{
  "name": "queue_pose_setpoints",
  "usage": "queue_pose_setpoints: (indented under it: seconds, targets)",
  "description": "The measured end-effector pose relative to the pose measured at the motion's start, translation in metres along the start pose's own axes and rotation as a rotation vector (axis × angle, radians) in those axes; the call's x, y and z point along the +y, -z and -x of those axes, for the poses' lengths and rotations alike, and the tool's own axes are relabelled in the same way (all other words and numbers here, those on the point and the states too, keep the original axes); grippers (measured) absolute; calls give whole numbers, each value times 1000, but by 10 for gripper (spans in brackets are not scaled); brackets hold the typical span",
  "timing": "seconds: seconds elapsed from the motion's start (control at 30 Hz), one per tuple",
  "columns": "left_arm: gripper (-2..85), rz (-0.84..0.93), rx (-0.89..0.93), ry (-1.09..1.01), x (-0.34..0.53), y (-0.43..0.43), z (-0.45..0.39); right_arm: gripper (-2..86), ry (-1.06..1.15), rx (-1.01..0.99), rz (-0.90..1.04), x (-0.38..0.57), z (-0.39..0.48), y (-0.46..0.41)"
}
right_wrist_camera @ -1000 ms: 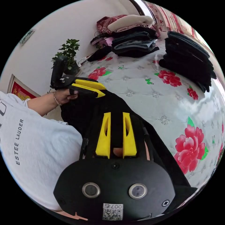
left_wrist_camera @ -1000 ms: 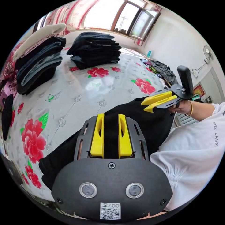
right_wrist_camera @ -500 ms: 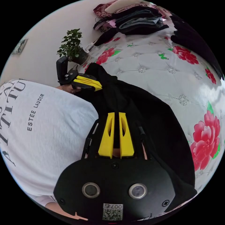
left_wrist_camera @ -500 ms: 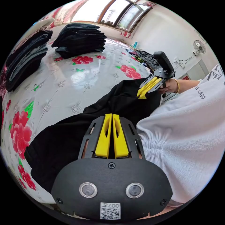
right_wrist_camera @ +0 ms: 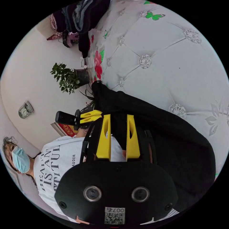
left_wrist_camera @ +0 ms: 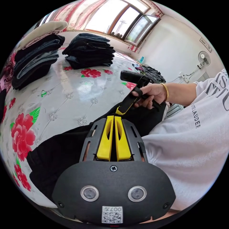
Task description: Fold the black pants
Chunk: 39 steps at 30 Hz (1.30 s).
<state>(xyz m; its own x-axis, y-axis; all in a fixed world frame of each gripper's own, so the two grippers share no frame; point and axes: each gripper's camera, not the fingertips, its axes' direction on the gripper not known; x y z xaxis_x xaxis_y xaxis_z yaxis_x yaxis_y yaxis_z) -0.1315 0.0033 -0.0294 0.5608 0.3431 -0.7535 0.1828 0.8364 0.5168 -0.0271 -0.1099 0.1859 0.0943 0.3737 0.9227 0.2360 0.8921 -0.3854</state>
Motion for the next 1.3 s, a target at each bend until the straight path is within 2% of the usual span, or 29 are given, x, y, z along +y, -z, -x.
queue_pose_setpoints:
  seconds: [0.17,0.23,0.43,0.5,0.6,0.67,0.77,0.83,0.9,0.97,1.13,1.2,1.3]
  targets:
    - [-10,-18,14,46,6,-14,16,49,-101,-186,-74,-7,-27,27]
    - [-9,-14,15,57,6,-20,19,39,-117,-196,-88,-8,-33,27]
    - [-5,-5,-91,91,17,-28,25,8,-19,-38,-59,-17,-9,18]
    - [-3,28,-226,144,30,-23,34,2,30,-68,-194,-17,4,54]
    - [-7,172,-448,237,56,-29,55,-1,77,31,-199,-28,25,78]
    - [-9,252,-508,281,72,-41,68,-2,82,108,-179,-37,36,76]
    - [-9,196,-539,266,82,-57,75,-1,91,234,-182,-46,49,55]
    - [-10,247,-619,232,71,-67,75,-1,73,260,-320,-36,55,56]
    - [-10,283,-682,212,63,-77,80,1,104,134,-515,-6,62,77]
    - [-10,258,-683,232,66,-76,88,4,125,116,-596,24,66,90]
    - [-10,286,-715,305,65,-74,108,22,128,454,-745,150,71,118]
    - [-10,299,-807,383,71,-68,125,34,15,631,-877,236,55,135]
    - [-10,261,-798,552,88,-39,162,44,-238,761,-1026,345,19,159]
